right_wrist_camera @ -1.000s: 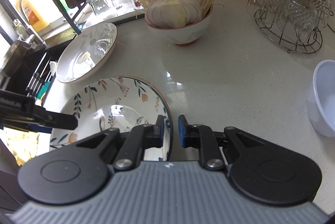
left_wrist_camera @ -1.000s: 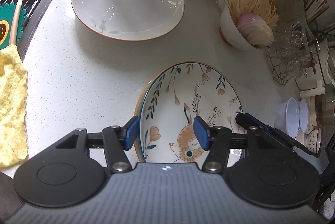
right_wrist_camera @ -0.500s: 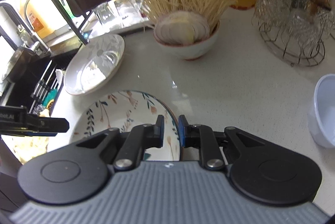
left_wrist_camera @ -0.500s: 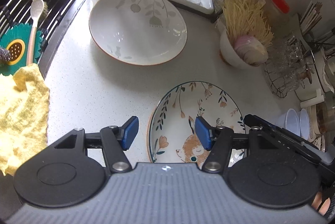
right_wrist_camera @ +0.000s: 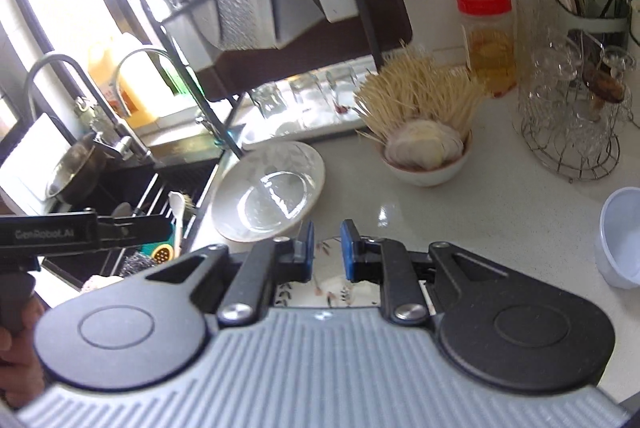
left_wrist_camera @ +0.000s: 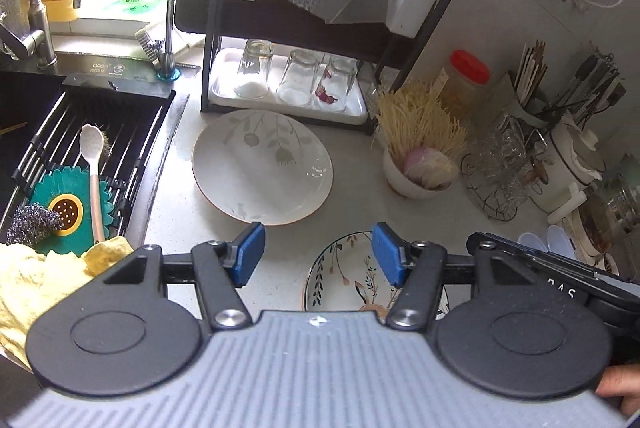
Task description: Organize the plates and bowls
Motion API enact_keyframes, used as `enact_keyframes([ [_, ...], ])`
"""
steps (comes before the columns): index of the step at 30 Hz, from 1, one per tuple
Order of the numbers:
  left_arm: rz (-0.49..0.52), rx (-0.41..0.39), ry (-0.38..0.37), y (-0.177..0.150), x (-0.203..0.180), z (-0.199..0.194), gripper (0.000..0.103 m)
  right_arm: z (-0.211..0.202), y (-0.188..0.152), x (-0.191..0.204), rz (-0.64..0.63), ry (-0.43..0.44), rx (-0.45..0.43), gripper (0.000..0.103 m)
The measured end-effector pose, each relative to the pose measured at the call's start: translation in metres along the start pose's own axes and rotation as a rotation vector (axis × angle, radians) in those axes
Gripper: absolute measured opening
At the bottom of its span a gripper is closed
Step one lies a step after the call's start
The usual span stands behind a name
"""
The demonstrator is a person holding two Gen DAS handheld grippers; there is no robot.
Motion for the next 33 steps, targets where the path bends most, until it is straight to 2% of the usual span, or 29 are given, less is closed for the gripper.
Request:
enact_keyframes([
  [8, -0.014, -0.058, -0.042, 0.009, 0.009, -0.053, 0.065, -0.043, 0.015, 0.036, 0.043, 0.012, -0.055, 0.018],
  [15, 0.009, -0.091, -0.052, 0.002, 0.017, -0.091, 0.065, -0.068, 0.007, 0.052, 0.024, -0.016, -0.081, 0.018],
  [25, 0.031, -0.09, -0.06, -0.019, 0.025, -0.123, 0.065, -0.093, -0.018, 0.07, 0.02, -0.046, -0.078, 0.018],
  [33, 0.024, -0.052, -0.073, -0.038, 0.027, -0.141, 0.065, -0.115, -0.036, 0.075, 0.03, -0.057, -0.047, 0.018],
])
Point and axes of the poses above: each gripper's, at about its wrist camera, not at the fingertips, and z roughly the way its jaws point, x to its left, y to its top, the point moved 10 cm from there along z, roughly the way its jaws point, and after that the axes turned 12 degrees about -x, right-handed, at the moved point
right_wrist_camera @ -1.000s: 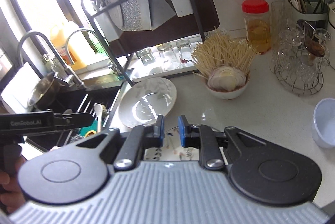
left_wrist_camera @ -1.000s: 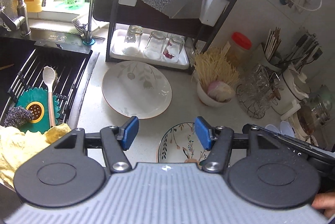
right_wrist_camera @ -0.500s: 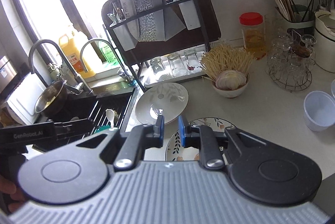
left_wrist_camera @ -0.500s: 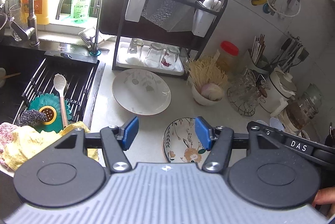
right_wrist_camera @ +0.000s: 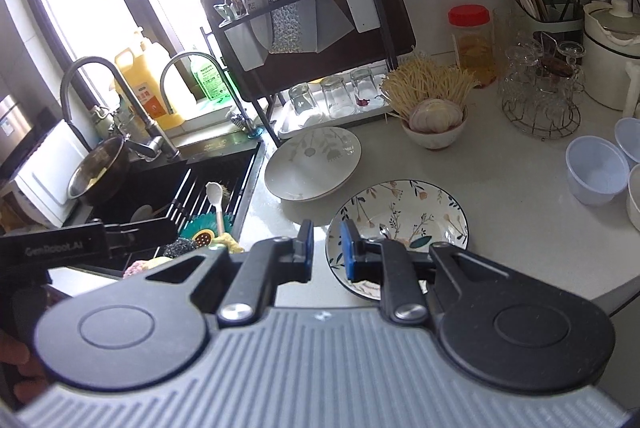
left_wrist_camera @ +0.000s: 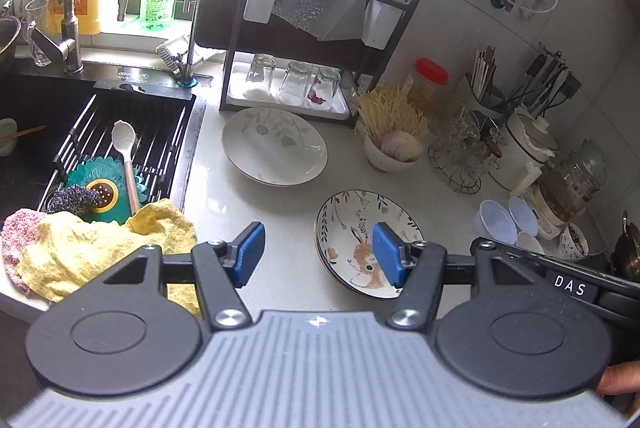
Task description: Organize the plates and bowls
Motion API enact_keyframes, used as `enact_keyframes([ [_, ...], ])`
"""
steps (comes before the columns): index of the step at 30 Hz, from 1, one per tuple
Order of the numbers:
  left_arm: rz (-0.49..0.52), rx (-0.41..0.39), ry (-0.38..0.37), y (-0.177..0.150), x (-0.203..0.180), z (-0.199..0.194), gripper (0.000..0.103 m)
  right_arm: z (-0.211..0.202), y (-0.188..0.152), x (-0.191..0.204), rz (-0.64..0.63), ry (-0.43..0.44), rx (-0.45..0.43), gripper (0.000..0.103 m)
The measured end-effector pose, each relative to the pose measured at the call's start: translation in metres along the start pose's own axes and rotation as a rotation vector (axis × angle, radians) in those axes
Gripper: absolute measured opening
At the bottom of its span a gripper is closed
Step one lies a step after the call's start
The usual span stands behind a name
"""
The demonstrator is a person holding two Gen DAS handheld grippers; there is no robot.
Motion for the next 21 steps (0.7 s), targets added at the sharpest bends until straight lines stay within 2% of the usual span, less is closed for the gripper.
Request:
enact_keyframes([
  [6, -0.009, 0.035, 0.003, -0.01, 0.008, 0.009, 0.065, 0.003, -0.012, -0.009, 0.022, -0.044, 0.009, 0.018],
  [12, -0.002, 0.064, 0.013, -0.005, 0.017, 0.031, 0.065, 0.021, -0.014, -0.01, 0.041, -0.055, 0.019, 0.019],
  [21, -0.003, 0.061, 0.024, 0.02, 0.034, 0.078, 0.065, 0.083, 0.004, -0.006, 0.016, -0.047, 0.028, 0.019],
])
Point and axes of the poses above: each gripper's, at about its wrist camera, not at the fingertips, and z roughly the way its jaws point, x to its left, y to its top, the point moved 10 cm from there along z, roughly the way its jaws point, and after that the axes turned 12 degrees about -x, right-handed, at the moved point
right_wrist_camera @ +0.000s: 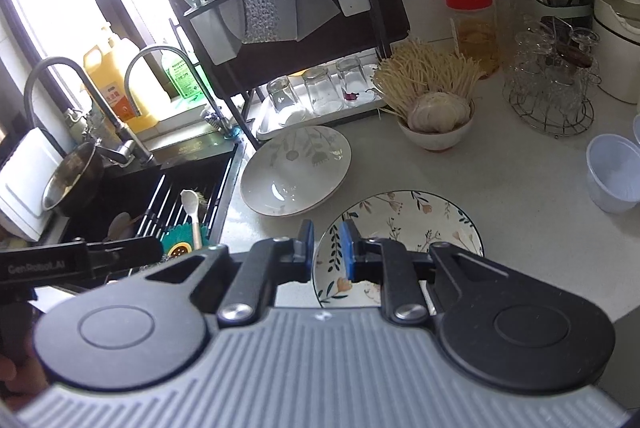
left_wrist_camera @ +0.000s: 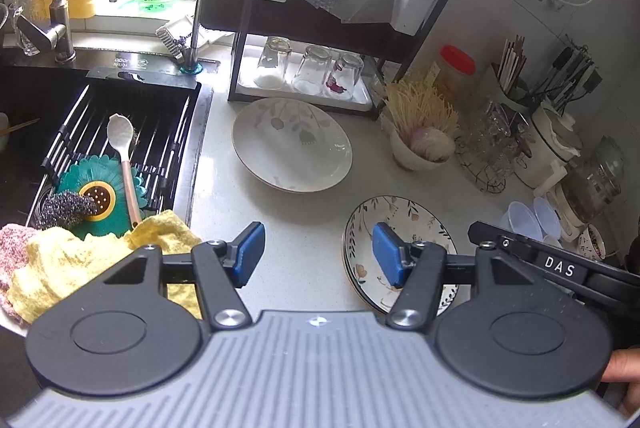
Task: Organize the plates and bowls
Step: 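Move both tools to the deep white leaf-pattern plate by the dish rack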
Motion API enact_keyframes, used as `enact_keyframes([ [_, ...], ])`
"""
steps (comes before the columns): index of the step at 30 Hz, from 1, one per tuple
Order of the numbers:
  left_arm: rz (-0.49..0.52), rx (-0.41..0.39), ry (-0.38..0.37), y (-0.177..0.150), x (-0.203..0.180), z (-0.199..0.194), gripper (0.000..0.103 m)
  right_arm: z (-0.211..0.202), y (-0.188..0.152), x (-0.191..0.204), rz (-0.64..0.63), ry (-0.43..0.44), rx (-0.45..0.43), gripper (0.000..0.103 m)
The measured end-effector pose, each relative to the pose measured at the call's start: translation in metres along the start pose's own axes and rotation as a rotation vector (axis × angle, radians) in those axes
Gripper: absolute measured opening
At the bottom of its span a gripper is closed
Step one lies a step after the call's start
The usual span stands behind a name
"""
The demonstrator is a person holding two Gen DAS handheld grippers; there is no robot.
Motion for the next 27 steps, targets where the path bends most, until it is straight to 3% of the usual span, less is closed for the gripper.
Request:
enact_keyframes([
  [12, -0.022, 0.031, 0.038, 0.036, 0.029, 0.076, 0.065, 0.075, 0.011, -0.003, 0.021, 0.001, 0.063, 0.019],
  [25, -0.077, 0.159, 0.089, 0.039, 0.079, 0.155, 0.065, 0.145, 0.012, -0.017, 0.049, -0.016, 0.13, 0.019],
  [27, -0.083, 0.177, 0.102, 0.039, 0.089, 0.164, 0.065, 0.154, 0.013, -0.02, 0.055, -0.015, 0.133, 0.029],
])
Point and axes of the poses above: each gripper's, at about its wrist camera, not at the fingertips, and z roughly the way its jaws point, x to its left, y to its top, the point moved 10 cm from there along z, roughly the way its jaws point, and after that the axes turned 12 degrees about -x, right-handed, at the moved point
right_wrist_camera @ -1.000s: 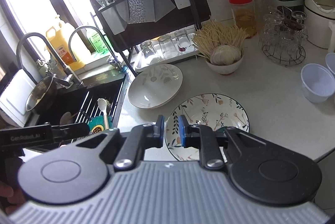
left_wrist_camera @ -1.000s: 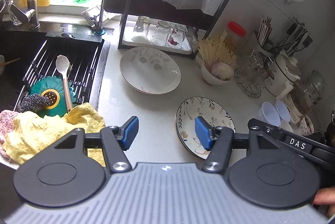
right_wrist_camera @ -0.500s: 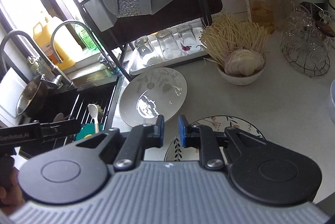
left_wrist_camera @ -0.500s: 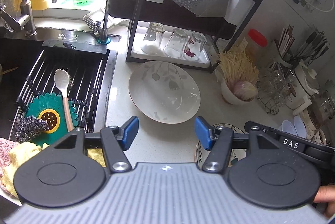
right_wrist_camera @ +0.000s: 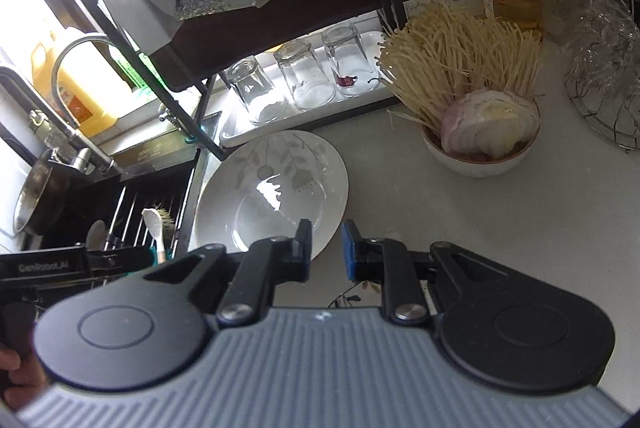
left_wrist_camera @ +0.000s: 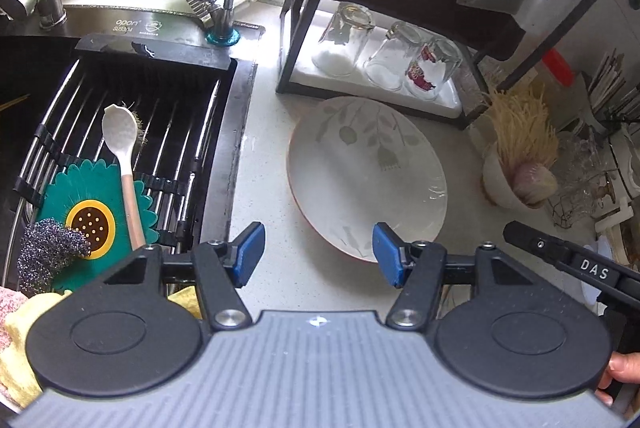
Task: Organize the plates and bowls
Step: 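Move both tools to the deep white leaf-pattern plate by the dish rack, then close both tools on the rim of the deep leaf plate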
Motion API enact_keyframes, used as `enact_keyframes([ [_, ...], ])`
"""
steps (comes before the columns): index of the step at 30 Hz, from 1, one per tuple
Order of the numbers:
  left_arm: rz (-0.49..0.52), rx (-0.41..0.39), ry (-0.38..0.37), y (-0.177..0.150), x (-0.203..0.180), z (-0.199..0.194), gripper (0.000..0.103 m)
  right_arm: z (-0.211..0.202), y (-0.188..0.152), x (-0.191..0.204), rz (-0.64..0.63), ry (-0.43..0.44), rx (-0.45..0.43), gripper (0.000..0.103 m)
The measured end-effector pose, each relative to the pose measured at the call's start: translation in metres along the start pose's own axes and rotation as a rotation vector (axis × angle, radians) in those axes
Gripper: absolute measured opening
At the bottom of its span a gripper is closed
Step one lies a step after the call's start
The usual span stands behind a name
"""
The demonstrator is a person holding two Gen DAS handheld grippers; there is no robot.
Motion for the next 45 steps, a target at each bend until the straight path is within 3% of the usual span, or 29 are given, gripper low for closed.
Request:
enact_keyframes([
  [1, 0.004, 0.005, 0.01, 0.001, 0.004, 0.005, 0.065, 0.004, 0.001, -0.002, 0.009, 0.003, 0.005, 0.046],
  [2, 0.009, 0.007, 0.012, 0.003, 0.006, 0.01, 0.065, 0.009, 0.001, -0.003, 0.021, 0.007, 0.011, 0.056],
  [10, 0.03, 0.032, -0.031, 0.014, 0.003, 0.053, 0.065, 0.053, 0.002, -0.013, 0.055, 0.005, 0.089, 0.055],
  [16, -0.03, 0.025, -0.063, 0.028, 0.008, 0.081, 0.064, 0.082, -0.001, -0.017, 0.067, -0.004, 0.125, 0.053],
  [24, -0.045, 0.046, -0.067, 0.038, 0.02, 0.113, 0.06, 0.111, -0.003, -0.016, 0.035, -0.006, 0.142, 0.035],
  [31, -0.009, 0.084, -0.107, 0.04, 0.018, 0.13, 0.06, 0.122, -0.009, -0.01, 0.011, 0.008, 0.153, 0.024],
  [38, 0.01, 0.111, -0.126, 0.037, 0.024, 0.141, 0.059, 0.131, -0.011, -0.009, 0.023, 0.0, 0.121, 0.02],
  [45, 0.037, 0.139, -0.131, 0.034, 0.025, 0.15, 0.036, 0.132, -0.011, -0.008, 0.032, 0.002, 0.087, 0.02],
])
Point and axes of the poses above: each gripper's, at about its wrist camera, not at the fingertips, and z roughly the way its jaws point, x to its left, y to its top, the point moved 10 cm from there along z, roughly the way its jaws point, and after that the axes turned 12 degrees about -x, right-handed, at the moved point
